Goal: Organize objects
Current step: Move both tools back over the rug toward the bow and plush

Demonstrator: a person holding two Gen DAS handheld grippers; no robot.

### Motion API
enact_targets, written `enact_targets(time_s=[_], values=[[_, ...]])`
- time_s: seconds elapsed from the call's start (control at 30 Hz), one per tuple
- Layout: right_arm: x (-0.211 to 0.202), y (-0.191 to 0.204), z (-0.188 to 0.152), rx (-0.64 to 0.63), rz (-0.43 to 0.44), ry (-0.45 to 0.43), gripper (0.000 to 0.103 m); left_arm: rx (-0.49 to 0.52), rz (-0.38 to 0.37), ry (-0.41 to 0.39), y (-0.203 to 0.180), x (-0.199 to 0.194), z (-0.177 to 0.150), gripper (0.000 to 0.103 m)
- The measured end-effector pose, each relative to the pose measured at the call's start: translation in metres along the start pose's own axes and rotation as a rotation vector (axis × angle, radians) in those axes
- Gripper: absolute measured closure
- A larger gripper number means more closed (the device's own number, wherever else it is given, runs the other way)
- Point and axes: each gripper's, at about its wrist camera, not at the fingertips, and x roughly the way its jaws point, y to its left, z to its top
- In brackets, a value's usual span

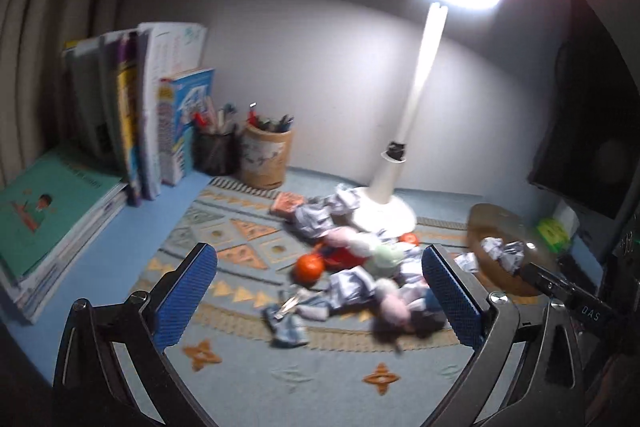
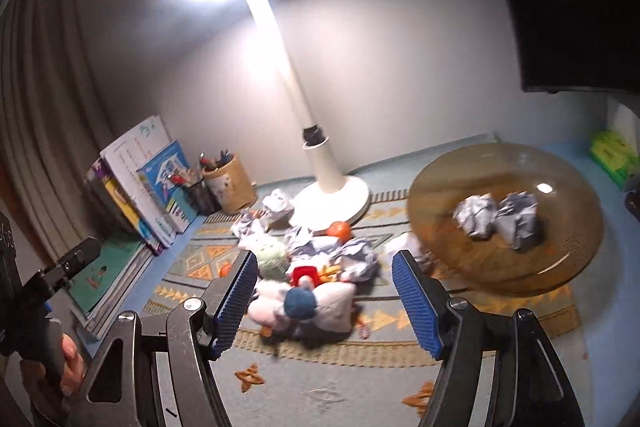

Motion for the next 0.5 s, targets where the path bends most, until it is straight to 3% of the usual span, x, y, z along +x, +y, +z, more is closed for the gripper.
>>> enact_targets(time_s=[0.13,0.3,0.37,0.43,0.5], values=[[0.048,0.027,-0.044,-0.032,0.044,0.081,0.035,0.002,0.11,0.061,0.048,0.025,-0.035,0.001],[0.085,0.035,-0.074,-0.062,0.032,0.151,0.035,0.003,0.083,0.123,0.063,0.057,-0.067,0.001],[0.088,0.033,-0.073,-0.063,0.016,0.156,0.035,0.013,0.079,0.139,0.059,0.066,-0.076,0.001],[0.092,0.029,-0.073,-0.048,0.024,0.168,0.035,0.023,0.084,0.202,0.057,0.079,-0.083,0.002],[0.096,0.026,-0.073,-0.033,0.029,0.188,0.035,0.047,0.082,0.194,0.052,0.079,-0.083,0.002]])
